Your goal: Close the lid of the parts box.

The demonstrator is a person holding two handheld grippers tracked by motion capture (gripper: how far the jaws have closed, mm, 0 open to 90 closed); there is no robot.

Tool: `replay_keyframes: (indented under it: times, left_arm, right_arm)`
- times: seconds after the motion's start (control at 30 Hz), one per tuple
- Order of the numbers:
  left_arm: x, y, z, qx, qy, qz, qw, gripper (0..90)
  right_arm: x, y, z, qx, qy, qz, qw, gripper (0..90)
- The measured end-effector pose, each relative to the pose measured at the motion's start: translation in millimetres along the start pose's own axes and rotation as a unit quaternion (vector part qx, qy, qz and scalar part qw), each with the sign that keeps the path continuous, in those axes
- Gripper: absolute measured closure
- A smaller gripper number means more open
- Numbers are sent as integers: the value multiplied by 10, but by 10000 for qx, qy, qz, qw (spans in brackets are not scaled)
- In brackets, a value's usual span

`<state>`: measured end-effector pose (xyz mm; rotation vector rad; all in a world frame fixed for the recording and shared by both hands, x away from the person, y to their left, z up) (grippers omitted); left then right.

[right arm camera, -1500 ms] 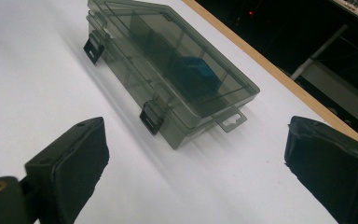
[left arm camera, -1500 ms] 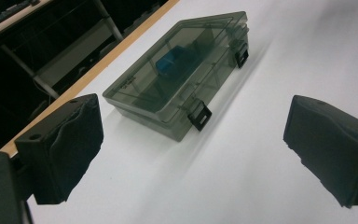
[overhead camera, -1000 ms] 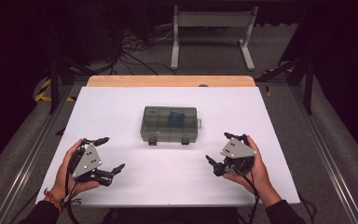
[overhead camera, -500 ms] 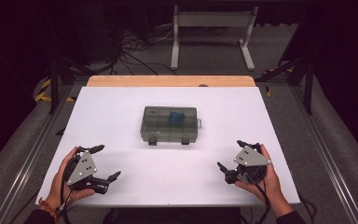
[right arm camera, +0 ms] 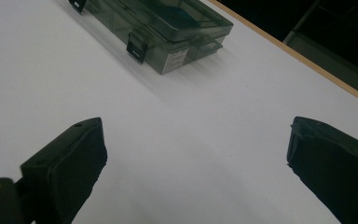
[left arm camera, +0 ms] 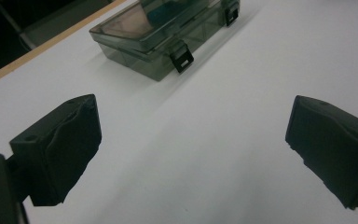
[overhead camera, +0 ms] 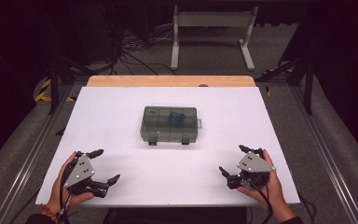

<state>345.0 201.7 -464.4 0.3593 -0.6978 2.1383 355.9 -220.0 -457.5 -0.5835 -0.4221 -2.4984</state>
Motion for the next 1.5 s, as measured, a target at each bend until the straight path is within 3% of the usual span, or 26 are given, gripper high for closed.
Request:
replay_keyframes:
  times: [0.67, 0.83, 1.5]
  left_arm:
    - [-40, 31, 13, -63, 18, -58, 10000, 48]
    - [-64, 44, 16, -119, -27, -114, 9999, 50]
    - [-153, 3, 7, -86, -112, -156, 9998, 51]
  right_arm:
    - [-34, -53, 8, -46, 26, 81, 10000, 57]
    - [-50, -82, -4, 83, 5, 64, 9999, 67]
    - [-22, -102, -42, 109, -75, 34, 9999, 73]
Point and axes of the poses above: each handheld gripper's, and its own axes: x roughly backward along the jaws, z roughly out of its top, y roughly to its right, the point moved 7 cm from there along -x, roughly forward along the jaws, and after that the axes turned 10 degrees about -x, right-handed, at the moved point
